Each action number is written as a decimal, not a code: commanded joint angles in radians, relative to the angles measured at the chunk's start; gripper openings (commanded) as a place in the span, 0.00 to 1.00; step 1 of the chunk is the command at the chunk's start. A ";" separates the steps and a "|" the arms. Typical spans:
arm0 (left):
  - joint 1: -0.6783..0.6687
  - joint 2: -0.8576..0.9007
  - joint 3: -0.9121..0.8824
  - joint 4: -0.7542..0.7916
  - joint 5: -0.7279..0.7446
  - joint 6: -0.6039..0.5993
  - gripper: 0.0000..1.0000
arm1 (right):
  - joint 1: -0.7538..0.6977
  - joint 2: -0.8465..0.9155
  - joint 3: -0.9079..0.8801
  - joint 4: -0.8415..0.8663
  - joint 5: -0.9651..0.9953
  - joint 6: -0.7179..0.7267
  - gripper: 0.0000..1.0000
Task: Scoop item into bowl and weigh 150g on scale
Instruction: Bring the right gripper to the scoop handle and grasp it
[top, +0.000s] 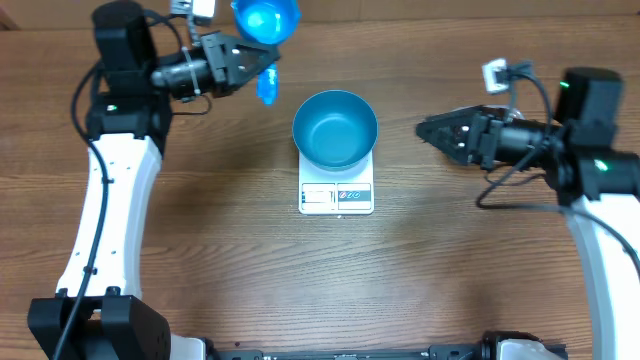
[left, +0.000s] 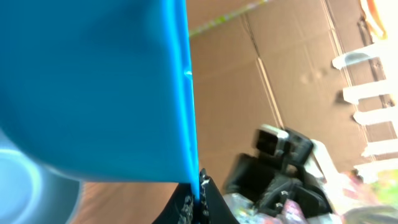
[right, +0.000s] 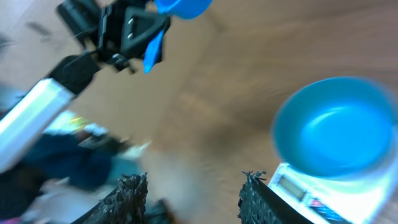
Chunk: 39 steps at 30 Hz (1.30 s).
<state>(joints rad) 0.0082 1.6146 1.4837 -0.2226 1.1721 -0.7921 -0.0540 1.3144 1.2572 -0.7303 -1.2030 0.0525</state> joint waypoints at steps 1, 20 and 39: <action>-0.081 0.000 0.017 0.078 0.025 -0.167 0.04 | 0.095 0.094 0.018 0.050 -0.203 0.006 0.52; -0.275 0.000 0.017 0.465 -0.084 -0.576 0.04 | 0.206 0.162 0.018 1.054 -0.091 1.025 0.59; -0.368 0.000 0.017 0.516 -0.196 -0.600 0.04 | 0.213 0.162 0.018 1.075 -0.077 1.142 0.25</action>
<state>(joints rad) -0.3458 1.6150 1.4837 0.2840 0.9977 -1.4143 0.1524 1.4803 1.2648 0.3401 -1.2888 1.1614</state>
